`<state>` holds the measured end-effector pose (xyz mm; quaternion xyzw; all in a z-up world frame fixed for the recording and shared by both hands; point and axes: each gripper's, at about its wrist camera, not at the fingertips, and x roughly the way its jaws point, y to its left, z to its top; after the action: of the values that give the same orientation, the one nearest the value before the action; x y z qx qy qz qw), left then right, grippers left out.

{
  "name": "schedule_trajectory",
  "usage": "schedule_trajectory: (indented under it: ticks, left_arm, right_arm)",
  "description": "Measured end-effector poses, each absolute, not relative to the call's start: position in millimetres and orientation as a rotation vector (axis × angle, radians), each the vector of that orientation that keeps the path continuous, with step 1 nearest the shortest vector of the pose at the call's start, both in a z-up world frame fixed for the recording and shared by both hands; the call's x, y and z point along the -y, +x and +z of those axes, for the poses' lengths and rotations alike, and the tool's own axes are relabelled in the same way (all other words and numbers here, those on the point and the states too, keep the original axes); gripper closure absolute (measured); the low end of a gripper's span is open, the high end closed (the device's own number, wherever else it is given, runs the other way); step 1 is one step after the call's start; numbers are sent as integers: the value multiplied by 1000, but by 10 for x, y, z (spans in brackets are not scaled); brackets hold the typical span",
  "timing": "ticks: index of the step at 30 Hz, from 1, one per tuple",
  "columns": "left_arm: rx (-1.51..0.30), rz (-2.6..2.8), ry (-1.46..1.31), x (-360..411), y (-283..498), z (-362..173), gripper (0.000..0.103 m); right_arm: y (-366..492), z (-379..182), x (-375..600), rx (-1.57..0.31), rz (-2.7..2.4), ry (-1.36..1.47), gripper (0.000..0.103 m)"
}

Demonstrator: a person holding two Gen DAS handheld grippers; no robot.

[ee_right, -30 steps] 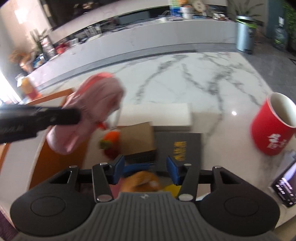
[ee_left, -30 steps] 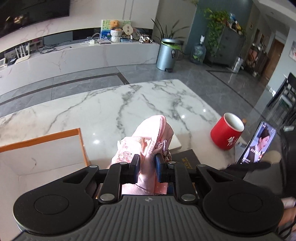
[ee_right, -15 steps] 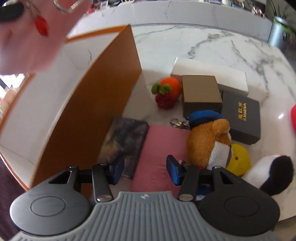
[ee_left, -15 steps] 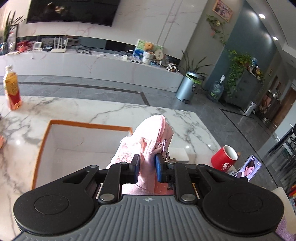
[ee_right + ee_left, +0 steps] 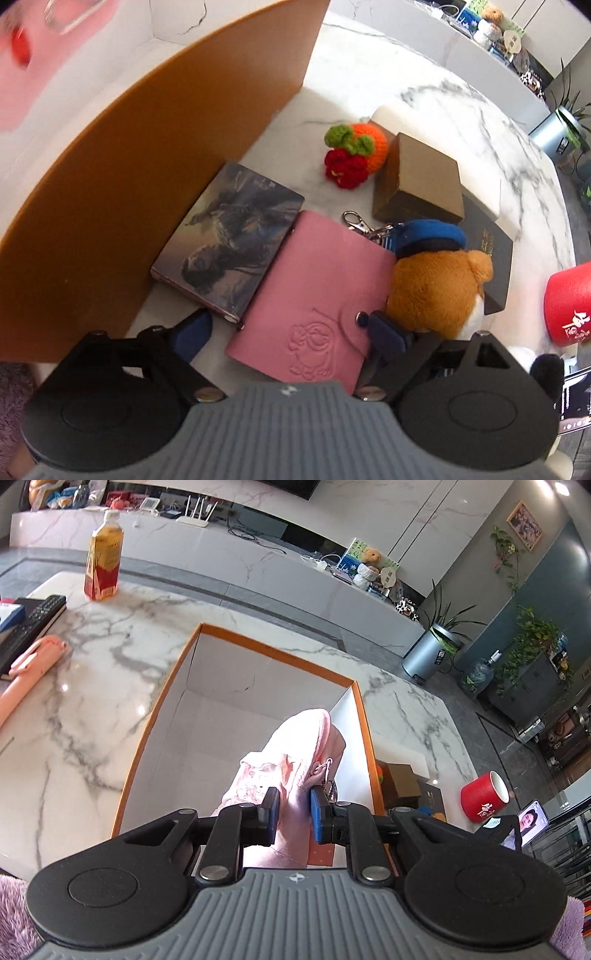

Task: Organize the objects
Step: 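Hold the backpack over the box with the left tool while the right tool grasps the pink wallet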

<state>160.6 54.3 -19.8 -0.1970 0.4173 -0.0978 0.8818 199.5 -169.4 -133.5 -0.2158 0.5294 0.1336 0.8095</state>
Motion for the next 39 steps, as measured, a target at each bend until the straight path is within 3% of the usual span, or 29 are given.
schedule_trajectory:
  ticks: [4,8,14,15,19,23,25,26,27,28,31,34,39]
  left_arm:
    - [-869,-222,-423,-600,1533,-241,82]
    - [-870,-236,-435,-629,1481,-276,82]
    - [-874,-246,-456,-646,1380,-311,82]
    - [-875,-246,-461,-652,1365,-322,82]
    - [-881,-241,-477,-668,1326,-352,82]
    - [-873,-238,-475,-660,1311,-352,82]
    - [-871,-234,-472,-645,1315,-352,82]
    - [-870,-229,-465,-632,1317,-353,82]
    - [-869,-222,-455,-619,1318,-355,82]
    - [-867,-215,-444,-607,1321,-357,82]
    - [-865,-185,-428,-607,1351,-383,82]
    - [-869,-165,-439,-653,1400,-414,82]
    - [-887,-130,-450,-721,1468,-492,82]
  right_arm:
    - [1962,-1286,1740,-1147,273,-474,32]
    - [1833,-1142,1696,-1129,293,-438,65]
    - [1688,-902,1704,-1055,260,-372,85]
    - [1654,-820,1728,-1043,273,-327,103]
    - [1547,-526,1858,-1017,324,-123,103]
    - [1550,-527,1908,-1006,283,-102,103]
    - [1606,-636,1884,-1032,276,-120,95]
    - [1658,-712,1860,-1048,272,-135,77]
    - [1672,-762,1848,-1059,265,-154,51]
    - [1694,-822,1836,-1063,260,-174,42]
    - [1750,-962,1792,-1091,271,-218,37]
    - [1805,-1109,1716,-1116,279,-281,25]
    - [1891,-1248,1644,-1148,258,-358,23]
